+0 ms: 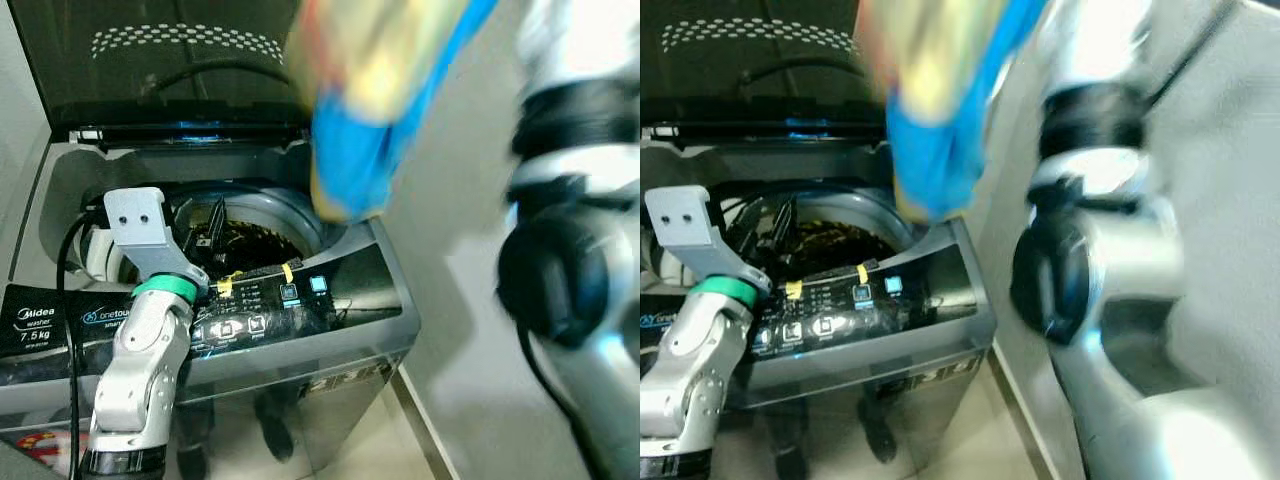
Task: Clothes washing
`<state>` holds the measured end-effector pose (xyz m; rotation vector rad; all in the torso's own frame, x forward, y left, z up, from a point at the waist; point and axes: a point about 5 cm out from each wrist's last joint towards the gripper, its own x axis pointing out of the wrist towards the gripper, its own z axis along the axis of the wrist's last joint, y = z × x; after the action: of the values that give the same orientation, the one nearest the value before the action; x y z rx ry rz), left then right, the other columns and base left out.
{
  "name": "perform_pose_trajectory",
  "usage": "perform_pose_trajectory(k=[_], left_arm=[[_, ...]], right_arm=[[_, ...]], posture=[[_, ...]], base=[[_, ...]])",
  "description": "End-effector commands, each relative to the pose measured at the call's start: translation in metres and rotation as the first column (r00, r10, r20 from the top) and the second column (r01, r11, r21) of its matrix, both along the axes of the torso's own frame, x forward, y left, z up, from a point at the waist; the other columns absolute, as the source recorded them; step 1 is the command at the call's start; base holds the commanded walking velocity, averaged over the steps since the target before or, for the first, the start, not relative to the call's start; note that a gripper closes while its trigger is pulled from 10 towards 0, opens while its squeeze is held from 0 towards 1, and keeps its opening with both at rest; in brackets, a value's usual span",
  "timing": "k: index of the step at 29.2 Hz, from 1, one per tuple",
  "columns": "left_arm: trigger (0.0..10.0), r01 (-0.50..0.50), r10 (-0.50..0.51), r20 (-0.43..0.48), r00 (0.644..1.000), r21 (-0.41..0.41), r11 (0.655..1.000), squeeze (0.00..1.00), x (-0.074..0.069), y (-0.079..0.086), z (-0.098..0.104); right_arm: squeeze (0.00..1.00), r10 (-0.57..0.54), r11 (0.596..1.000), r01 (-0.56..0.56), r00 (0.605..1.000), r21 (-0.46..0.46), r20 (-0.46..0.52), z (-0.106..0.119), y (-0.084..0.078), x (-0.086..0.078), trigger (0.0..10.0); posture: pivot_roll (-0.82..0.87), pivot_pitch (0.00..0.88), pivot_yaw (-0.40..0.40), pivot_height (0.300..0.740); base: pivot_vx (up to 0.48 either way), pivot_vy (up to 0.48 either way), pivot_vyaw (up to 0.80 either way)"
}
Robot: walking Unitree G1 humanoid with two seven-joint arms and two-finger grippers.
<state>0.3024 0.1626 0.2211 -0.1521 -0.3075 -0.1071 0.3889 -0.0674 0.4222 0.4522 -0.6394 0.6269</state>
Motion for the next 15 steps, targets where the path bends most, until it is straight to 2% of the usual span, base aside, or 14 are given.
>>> perform_pose_trajectory(k=[1,2,3,5,6,7,8,10,11,12,13,14,15], left_arm=[[10.0,0.033,-0.033,-0.006,0.999,0.009,0.999,0.0,-0.001,-0.005,-0.002],[10.0,0.049,-0.049,-0.005,0.999,0.012,0.999,0.0,-0.001,-0.008,-0.002],[10.0,0.049,-0.049,-0.005,0.999,0.012,0.999,0.0,-0.001,-0.008,-0.002],[10.0,0.069,-0.069,-0.006,0.998,0.011,0.998,0.0,0.0,-0.012,-0.002],[10.0,0.069,-0.069,-0.006,0.998,0.011,0.998,0.0,0.0,-0.012,-0.002],[10.0,0.075,-0.075,-0.008,0.997,0.01,0.997,0.0,0.0,-0.013,-0.002],[10.0,0.079,-0.079,-0.009,0.997,0.01,0.997,0.0,0.0,-0.014,-0.002],[10.0,0.079,-0.079,-0.009,0.997,0.01,0.997,0.0,0.0,-0.014,-0.002],[10.0,0.088,-0.088,-0.014,0.996,0.011,0.996,0.0,-0.001,-0.015,-0.003],[10.0,0.088,-0.088,-0.014,0.996,0.011,0.996,0.0,-0.001,-0.015,-0.003],[10.0,0.089,-0.089,-0.019,0.996,0.012,0.996,0.0,-0.001,-0.015,-0.004],[10.0,0.089,-0.089,-0.019,0.996,0.012,0.996,0.0,-0.001,-0.015,-0.004],[10.0,0.09,-0.09,-0.022,0.996,0.012,0.996,0.0,-0.001,-0.015,-0.004]], right_arm=[[0.0,-0.032,0.983,0.016,0.996,-0.185,-0.086,-0.037,0.015,0.01,10.0],[0.0,-0.01,0.952,-0.049,0.982,-0.303,-0.189,-0.079,0.03,0.015,10.0],[0.0,-0.01,0.952,-0.049,0.982,-0.303,-0.189,-0.079,0.03,0.015,10.0],[0.0,0.031,0.873,-0.169,0.955,-0.458,-0.294,-0.133,0.049,0.012,10.0],[0.0,0.031,0.873,-0.169,0.955,-0.458,-0.294,-0.133,0.049,0.012,10.0],[0.0,0.066,0.831,-0.229,0.945,-0.507,-0.319,-0.149,0.055,0.008,10.0],[0.0,0.089,0.807,-0.263,0.94,-0.53,-0.33,-0.156,0.058,0.006,10.0],[0.0,0.089,0.807,-0.263,0.94,-0.53,-0.33,-0.156,0.058,0.006,10.0],[0.0,0.146,0.747,-0.348,0.917,-0.567,-0.37,-0.164,0.059,0.002,10.0],[0.0,0.146,0.747,-0.348,0.917,-0.567,-0.37,-0.164,0.059,0.002,10.0],[0.0,0.185,0.679,-0.409,0.899,-0.61,-0.398,-0.17,0.058,-0.001,10.0],[0.0,0.185,0.679,-0.409,0.899,-0.61,-0.398,-0.17,0.058,-0.001,10.0],[0.0,0.214,0.606,-0.466,0.876,-0.645,-0.432,-0.175,0.057,-0.004,10.0]], posture=[[0.1,0.04,-0.089,0.74],[0.1,0.042,-0.082,0.74],[0.1,0.042,-0.082,0.74],[0.1,0.045,-0.08,0.74],[0.1,0.045,-0.08,0.74],[0.1,0.045,-0.078,0.74],[0.1,0.045,-0.078,0.74],[0.1,0.045,-0.078,0.74],[0.1,0.046,-0.078,0.74],[0.1,0.046,-0.078,0.74],[0.1,0.045,-0.078,0.74],[0.1,0.045,-0.078,0.74],[0.1,0.045,-0.078,0.74]], base=[[0.0,0.0,0.0],[0.0,0.0,0.0],[0.0,0.0,0.0],[0.0,0.0,0.0],[0.0,0.0,0.0],[0.0,0.0,0.0],[0.0,0.0,0.0],[0.0,0.0,0.0],[0.0,0.0,0.0],[0.0,0.0,0.0],[0.0,0.0,0.0],[0.0,0.0,0.0],[0.0,0.0,0.0]])
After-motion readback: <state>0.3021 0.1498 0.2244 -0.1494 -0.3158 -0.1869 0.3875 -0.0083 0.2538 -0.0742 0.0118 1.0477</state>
